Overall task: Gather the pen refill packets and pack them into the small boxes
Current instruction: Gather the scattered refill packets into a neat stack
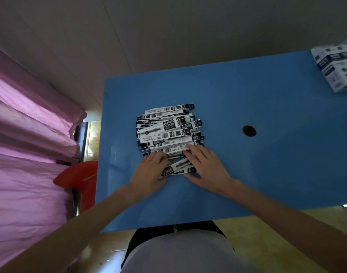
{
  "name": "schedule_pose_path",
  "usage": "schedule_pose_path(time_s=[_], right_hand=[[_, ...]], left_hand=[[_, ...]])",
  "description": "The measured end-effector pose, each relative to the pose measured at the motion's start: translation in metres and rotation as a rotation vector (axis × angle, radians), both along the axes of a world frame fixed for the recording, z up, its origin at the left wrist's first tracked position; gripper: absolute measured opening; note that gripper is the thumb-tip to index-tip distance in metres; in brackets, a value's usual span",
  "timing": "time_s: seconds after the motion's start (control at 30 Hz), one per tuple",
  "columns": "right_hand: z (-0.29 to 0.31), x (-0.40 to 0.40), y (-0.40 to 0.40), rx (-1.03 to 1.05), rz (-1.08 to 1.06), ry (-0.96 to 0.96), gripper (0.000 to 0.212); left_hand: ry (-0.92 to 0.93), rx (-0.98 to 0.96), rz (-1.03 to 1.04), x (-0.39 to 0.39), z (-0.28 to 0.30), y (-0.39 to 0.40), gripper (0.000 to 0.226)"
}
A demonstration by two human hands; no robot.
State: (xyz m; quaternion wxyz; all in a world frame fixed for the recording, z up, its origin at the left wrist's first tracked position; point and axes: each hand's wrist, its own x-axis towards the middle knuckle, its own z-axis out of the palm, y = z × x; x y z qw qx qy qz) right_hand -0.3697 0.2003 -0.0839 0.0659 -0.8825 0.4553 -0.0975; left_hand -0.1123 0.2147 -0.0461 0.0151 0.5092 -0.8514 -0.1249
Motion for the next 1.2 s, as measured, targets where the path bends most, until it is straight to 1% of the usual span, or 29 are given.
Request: schedule_pose_path(time_s=[0.07,0.2,0.27,0.37,0.43,0.53,0.6,0.67,0.8,0.9,1.0,1.07,1.2], right_hand=[[0.000,0.000,0.002,-0.004,0.000,0.010,0.070],[0.000,-0.001,0.006,0.002,0.023,-0.018,0.065],[0.001,0.000,0.007,0.026,0.005,-0.036,0.066],[0.004,0.003,0.008,0.040,-0.052,-0.027,0.069],[0.005,0.003,0.010,0.009,-0.040,-0.017,0.063],[0.004,0.004,0.016,-0.027,-0.021,-0.020,0.051],[0.005,0.005,0.018,0.000,-0.022,-0.011,0.048],[0.011,0.006,0.017,0.055,-0.017,0.012,0.049],[0.030,0.010,0.015,0.252,0.002,0.112,0.057],[0.041,0.017,0.018,0.329,-0.033,0.189,0.055],[0.049,0.024,0.022,0.330,-0.052,0.254,0.041],[0.054,0.027,0.024,0.323,-0.065,0.275,0.034],[0.060,0.034,0.035,0.290,-0.067,0.332,0.032]], left_hand=[[-0.017,-0.037,-0.017,0.001,-0.001,0.003,0.048],[-0.014,-0.014,0.024,0.003,-0.003,0.006,0.044],[0.003,0.017,0.029,0.003,-0.002,0.005,0.044],[0.027,0.028,0.031,0.004,0.002,0.003,0.051],[0.029,0.029,0.036,0.004,0.005,0.002,0.056],[0.067,0.027,0.031,0.004,0.006,0.002,0.056],[0.089,0.058,0.036,0.004,0.005,0.004,0.057],[0.083,0.081,0.044,0.002,0.003,0.004,0.057],[0.043,0.112,0.040,0.000,0.004,0.003,0.051],[-0.001,0.121,0.023,-0.005,0.006,0.005,0.042],[-0.040,0.163,0.025,-0.013,0.009,0.008,0.032],[-0.085,0.162,0.006,-0.016,0.011,0.011,0.030],[-0.157,0.134,-0.037,-0.020,0.014,0.015,0.032]])
